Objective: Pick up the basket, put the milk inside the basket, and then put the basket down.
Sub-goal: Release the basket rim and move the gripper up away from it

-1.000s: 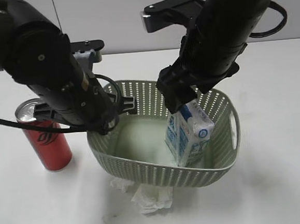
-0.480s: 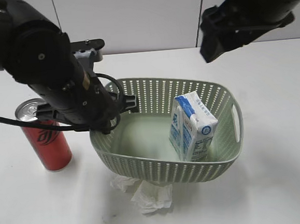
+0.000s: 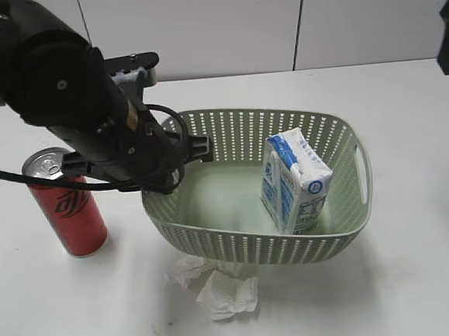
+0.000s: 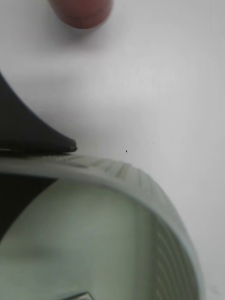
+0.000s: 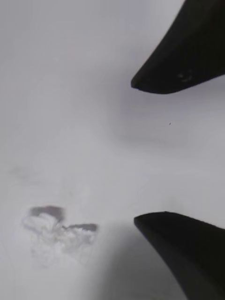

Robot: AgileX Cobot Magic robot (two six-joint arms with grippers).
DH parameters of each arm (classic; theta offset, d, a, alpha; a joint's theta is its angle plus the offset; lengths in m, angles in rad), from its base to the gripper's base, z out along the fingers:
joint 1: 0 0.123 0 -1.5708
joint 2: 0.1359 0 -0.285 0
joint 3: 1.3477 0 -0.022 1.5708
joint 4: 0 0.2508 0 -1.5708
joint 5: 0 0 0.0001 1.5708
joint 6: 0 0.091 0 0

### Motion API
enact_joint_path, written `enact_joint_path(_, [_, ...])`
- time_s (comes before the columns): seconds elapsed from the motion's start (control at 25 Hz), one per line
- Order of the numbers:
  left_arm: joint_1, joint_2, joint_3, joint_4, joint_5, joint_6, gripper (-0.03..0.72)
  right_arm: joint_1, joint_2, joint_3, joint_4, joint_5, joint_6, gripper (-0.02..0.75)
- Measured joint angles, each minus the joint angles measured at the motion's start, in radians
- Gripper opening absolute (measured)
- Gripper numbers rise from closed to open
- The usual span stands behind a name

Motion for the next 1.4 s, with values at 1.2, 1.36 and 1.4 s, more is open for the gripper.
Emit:
enact_joint_path(1.2, [0.222, 0.334, -0.386, -0.037, 0.007, 0.098, 0.01, -0.028, -1.276, 0.677, 0.028, 0.126, -0.004, 0.592])
enact_joint_path(1.36, [0.226, 0.401, -0.432, -0.041, 0.011, 0.138, 0.01, -0.028, -1.394, 0.686, 0.028, 0.131, -0.004, 0.592])
enact_joint_path(1.4, [0.225, 0.413, -0.434, -0.041, 0.011, 0.14, 0.01, -0.028, -1.418, 0.686, 0.028, 0.131, -0.004, 0.592])
